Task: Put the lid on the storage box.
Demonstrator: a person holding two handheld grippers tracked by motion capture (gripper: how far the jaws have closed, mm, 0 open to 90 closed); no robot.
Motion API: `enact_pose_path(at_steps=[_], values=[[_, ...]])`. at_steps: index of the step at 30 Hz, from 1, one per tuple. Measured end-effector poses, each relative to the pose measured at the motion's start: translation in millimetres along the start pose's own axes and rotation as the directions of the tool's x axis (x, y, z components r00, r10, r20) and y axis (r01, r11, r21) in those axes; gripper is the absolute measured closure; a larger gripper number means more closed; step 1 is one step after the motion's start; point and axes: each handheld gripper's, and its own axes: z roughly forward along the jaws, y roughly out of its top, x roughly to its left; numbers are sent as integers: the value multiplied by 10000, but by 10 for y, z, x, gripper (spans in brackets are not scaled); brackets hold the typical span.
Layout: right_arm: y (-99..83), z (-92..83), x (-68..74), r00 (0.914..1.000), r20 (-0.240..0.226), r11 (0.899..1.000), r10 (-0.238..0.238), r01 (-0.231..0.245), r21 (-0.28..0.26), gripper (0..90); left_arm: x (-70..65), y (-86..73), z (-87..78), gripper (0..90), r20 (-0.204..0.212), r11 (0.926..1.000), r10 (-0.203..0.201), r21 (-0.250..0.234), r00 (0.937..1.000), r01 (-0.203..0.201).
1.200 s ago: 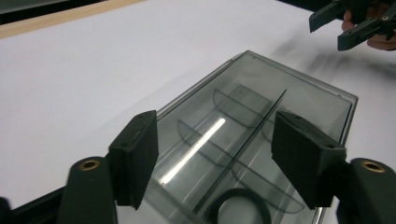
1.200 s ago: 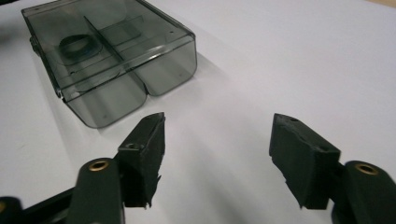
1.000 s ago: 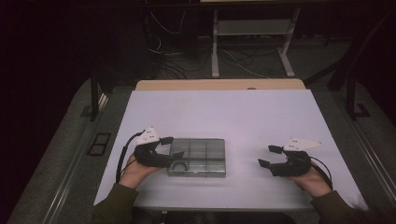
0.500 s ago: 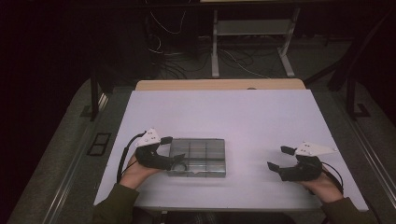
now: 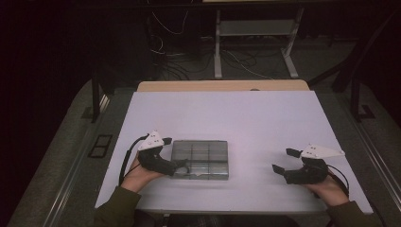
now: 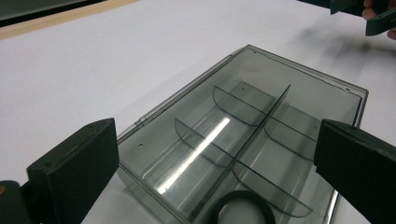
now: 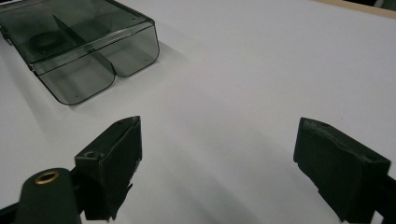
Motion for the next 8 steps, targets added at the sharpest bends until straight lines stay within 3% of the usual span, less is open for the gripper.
enact_pose_path(at_steps=[8], values=[[0,-13,2,10000,16,10000,18,-18,-5,144,-2,1,10,0,13,10000,-14,43,10000,14]])
